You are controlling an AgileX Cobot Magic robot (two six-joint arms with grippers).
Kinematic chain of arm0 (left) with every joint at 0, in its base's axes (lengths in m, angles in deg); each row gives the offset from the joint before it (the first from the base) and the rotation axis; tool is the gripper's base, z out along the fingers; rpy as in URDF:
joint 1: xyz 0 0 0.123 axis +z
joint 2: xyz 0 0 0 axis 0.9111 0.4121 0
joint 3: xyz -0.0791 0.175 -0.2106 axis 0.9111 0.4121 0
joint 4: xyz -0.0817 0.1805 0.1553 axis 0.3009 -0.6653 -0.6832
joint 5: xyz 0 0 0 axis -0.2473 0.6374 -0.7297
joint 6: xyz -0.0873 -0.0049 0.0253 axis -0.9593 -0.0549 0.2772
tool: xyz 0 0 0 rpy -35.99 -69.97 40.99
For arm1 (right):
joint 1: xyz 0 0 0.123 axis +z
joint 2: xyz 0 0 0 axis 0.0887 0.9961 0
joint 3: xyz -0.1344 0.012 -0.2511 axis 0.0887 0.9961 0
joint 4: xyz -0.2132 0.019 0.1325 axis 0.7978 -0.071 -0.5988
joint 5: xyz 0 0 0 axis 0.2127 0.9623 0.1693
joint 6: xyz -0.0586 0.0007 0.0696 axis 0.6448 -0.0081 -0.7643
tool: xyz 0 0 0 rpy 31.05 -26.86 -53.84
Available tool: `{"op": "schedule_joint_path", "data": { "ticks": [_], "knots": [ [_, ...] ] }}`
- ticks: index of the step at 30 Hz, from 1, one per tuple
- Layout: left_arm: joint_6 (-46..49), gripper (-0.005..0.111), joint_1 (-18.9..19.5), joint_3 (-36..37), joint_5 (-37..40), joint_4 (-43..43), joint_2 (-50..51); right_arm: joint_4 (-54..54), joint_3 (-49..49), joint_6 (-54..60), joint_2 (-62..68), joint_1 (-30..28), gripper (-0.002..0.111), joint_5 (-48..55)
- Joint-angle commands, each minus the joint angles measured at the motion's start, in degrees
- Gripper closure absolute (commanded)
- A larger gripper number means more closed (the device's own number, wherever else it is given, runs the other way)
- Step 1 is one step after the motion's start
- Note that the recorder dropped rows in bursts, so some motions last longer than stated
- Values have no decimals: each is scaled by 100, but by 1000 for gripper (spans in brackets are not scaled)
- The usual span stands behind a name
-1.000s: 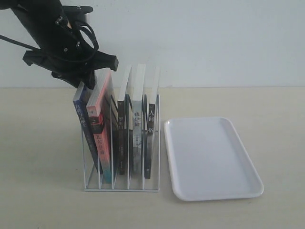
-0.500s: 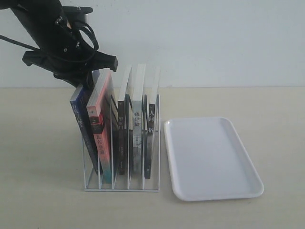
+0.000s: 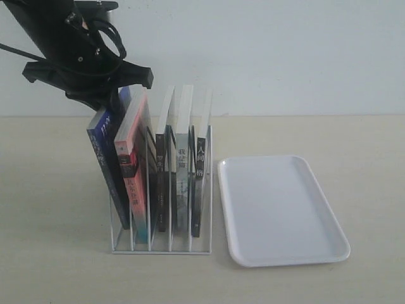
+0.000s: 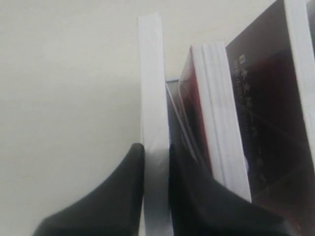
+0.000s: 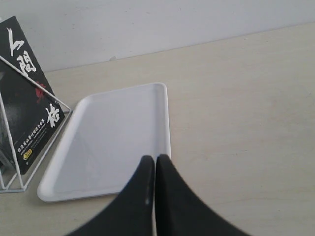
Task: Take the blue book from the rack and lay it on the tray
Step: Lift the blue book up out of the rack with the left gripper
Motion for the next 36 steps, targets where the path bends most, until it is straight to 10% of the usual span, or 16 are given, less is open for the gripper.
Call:
{"op": "schedule_joint_path", "data": {
  "ticks": [1,36],
  "knots": [
    [19,100,10,7,-50,-5,-286,20,-3,18,-29,-15,108,-52],
    [-17,100,10,7,-435,39,-2494,20,-3,18,-29,-15,108,-52]
  ]
}}
